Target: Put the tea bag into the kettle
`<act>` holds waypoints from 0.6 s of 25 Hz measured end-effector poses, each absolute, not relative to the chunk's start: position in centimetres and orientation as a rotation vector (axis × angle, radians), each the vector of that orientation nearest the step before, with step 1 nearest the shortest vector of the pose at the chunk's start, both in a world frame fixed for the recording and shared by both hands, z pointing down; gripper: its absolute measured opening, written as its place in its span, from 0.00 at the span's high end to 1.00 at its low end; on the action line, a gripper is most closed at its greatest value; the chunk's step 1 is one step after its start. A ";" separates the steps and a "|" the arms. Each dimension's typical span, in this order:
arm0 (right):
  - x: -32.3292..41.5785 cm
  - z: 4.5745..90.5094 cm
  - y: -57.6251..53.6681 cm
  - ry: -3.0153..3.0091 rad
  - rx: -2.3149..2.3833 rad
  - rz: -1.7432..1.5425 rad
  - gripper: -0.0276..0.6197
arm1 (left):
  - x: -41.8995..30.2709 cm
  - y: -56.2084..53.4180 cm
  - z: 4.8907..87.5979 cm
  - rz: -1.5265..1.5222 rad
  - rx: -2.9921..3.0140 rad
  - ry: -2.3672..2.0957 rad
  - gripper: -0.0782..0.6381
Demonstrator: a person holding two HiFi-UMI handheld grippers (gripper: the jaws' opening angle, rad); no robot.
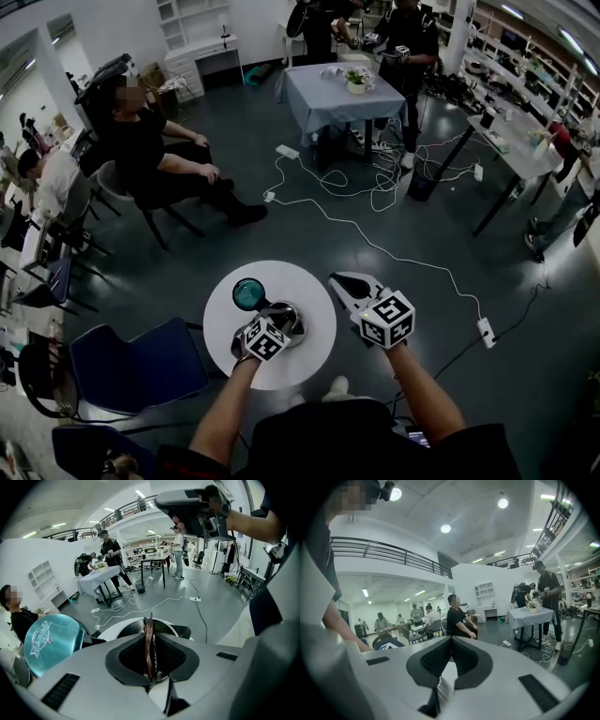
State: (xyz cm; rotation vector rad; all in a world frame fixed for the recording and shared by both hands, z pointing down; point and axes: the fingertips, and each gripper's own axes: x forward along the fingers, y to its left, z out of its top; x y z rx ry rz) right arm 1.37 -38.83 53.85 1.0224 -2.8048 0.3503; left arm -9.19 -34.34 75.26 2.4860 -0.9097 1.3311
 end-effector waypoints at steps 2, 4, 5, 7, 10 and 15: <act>1.5 53.8 -39.1 -2.804 1.020 0.352 0.93 | -9.0 -34.5 75.2 1.322 2.490 -0.903 0.79; 1.7 53.9 -39.3 -2.805 1.019 0.352 0.93 | -8.7 -34.6 75.3 1.306 2.493 -0.893 0.79; 1.7 54.0 -39.3 -2.806 1.019 0.351 0.93 | -8.6 -34.5 75.4 1.299 2.495 -0.889 0.79; 1.7 54.0 -39.4 -2.807 1.020 0.350 0.93 | -8.6 -34.5 75.4 1.284 2.497 -0.882 0.78; 1.4 53.9 -39.3 -2.804 1.021 0.347 0.93 | -8.8 -34.4 75.1 1.253 2.497 -0.871 0.76; 1.0 53.7 -38.8 -2.800 1.015 0.345 0.93 | -9.2 -34.1 74.3 1.227 2.509 -0.870 0.71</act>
